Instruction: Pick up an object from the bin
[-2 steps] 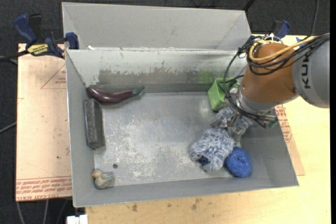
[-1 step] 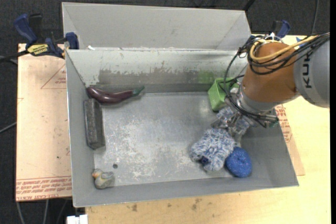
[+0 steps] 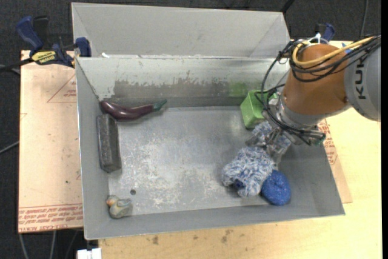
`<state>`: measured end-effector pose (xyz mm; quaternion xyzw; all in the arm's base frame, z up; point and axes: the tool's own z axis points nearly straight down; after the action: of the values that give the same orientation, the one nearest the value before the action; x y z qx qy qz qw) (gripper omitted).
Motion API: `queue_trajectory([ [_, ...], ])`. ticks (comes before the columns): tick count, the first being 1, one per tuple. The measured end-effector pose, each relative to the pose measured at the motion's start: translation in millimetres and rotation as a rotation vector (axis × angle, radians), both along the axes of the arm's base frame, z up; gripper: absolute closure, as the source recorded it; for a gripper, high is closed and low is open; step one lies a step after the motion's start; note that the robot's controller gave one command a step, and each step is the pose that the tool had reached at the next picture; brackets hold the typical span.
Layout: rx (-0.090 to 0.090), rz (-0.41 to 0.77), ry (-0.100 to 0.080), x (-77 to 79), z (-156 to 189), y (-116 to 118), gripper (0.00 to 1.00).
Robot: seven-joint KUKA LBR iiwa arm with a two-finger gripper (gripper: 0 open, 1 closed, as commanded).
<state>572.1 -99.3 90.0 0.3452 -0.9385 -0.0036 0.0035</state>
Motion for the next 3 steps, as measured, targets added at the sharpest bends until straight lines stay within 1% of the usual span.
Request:
queue_trajectory([
  [2,-0.002,-0.001,-0.010,2.4,46.5,-0.6,1.00],
  [3,-0.002,-0.002,-0.010,2.3,63.4,-0.3,1.00],
])
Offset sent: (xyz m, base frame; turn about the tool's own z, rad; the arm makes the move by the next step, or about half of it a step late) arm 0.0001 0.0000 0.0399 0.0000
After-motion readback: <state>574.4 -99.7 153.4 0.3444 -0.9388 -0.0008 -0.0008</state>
